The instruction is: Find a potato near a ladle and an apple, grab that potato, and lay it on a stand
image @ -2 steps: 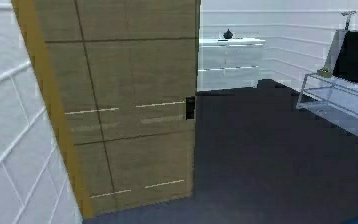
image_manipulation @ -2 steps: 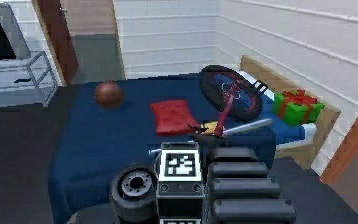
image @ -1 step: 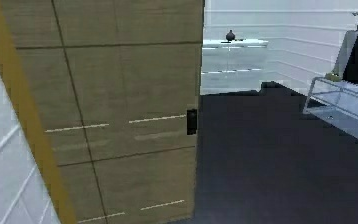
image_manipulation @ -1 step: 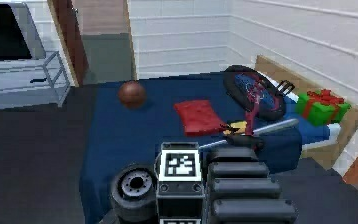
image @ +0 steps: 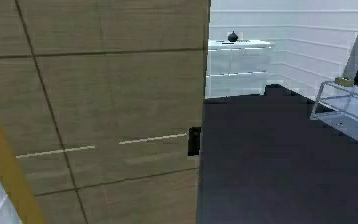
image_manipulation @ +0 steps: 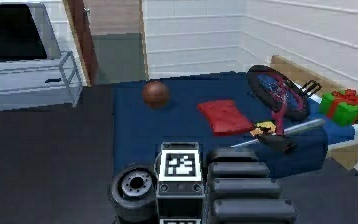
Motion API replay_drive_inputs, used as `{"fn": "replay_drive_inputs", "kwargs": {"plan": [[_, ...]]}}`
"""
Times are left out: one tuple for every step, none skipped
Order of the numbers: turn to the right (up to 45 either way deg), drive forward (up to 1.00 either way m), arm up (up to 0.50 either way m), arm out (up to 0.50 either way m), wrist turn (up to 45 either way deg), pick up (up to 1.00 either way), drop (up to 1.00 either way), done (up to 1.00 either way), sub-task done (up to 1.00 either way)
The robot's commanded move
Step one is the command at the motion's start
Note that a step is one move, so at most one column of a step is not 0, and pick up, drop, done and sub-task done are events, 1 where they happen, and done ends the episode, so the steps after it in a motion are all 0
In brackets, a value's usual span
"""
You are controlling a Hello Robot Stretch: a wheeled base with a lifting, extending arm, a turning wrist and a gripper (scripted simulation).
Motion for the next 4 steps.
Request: {"fn": "replay_drive_inputs", "kwargs": {"plan": [[21.0, 0.0, 0.0, 0.0, 0.0, 0.0, 0.0, 0.0, 0.0], [0.0, 0.95, 0.0, 0.0, 0.0, 0.0, 0.0, 0.0, 0.0], [-27.0, 0.0, 0.0, 0.0, 0.0, 0.0, 0.0, 0.0, 0.0], [0.0, 0.25, 0.0, 0.0, 0.0, 0.0, 0.0, 0.0, 0.0]]}}
